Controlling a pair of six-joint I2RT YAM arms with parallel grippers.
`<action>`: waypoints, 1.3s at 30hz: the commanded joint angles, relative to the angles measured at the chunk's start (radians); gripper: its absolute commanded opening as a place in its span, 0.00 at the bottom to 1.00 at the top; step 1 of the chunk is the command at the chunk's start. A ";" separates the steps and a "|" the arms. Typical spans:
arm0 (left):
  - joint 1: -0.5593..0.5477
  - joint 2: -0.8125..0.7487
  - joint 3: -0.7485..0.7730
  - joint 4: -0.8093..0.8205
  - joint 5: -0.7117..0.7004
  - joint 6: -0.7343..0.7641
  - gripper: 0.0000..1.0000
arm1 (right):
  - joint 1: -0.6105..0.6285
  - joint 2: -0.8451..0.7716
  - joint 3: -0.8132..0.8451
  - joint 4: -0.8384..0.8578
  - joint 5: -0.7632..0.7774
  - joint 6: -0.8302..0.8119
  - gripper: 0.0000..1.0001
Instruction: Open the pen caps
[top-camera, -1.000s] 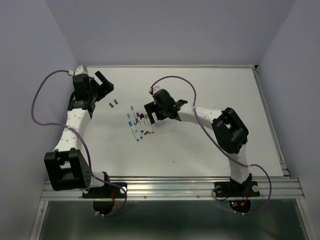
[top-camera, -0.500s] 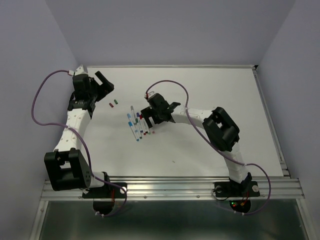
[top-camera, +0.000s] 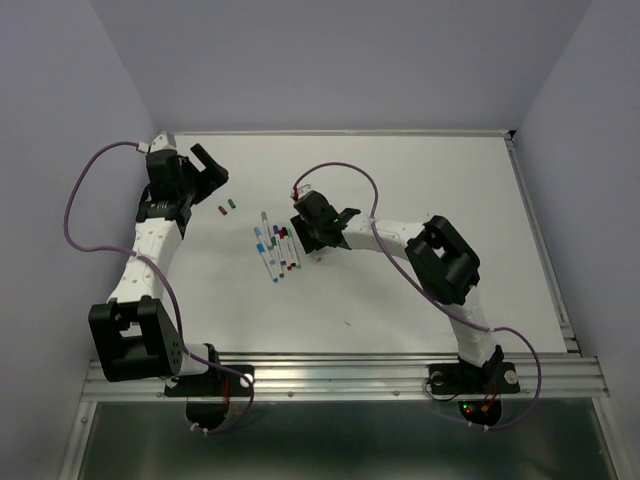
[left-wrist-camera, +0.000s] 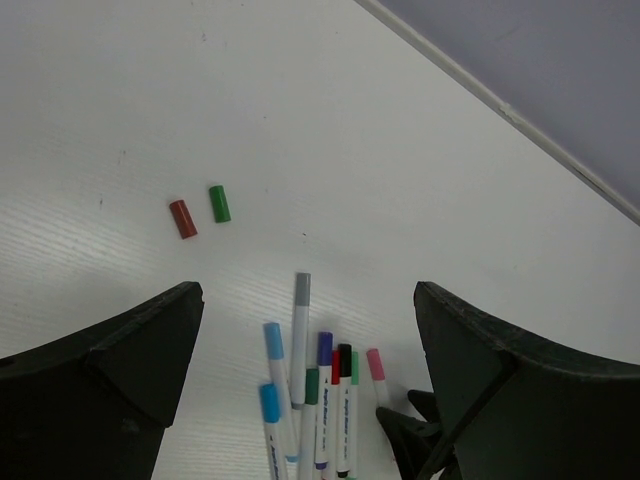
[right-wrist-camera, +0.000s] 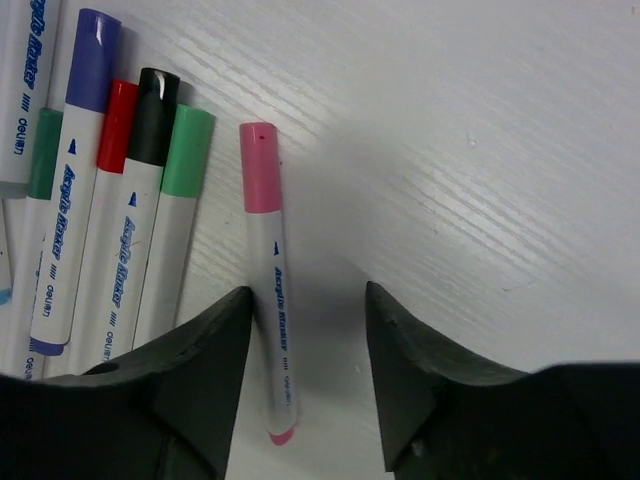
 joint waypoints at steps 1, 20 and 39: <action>-0.006 -0.016 -0.004 0.041 0.009 0.010 0.99 | 0.023 -0.019 -0.067 -0.050 0.019 0.043 0.49; -0.072 0.003 -0.013 0.068 0.093 -0.017 0.99 | 0.023 -0.172 -0.172 -0.021 0.103 0.077 0.01; -0.416 0.207 0.155 0.165 0.175 -0.065 0.98 | -0.066 -0.519 -0.260 0.211 -0.133 0.032 0.01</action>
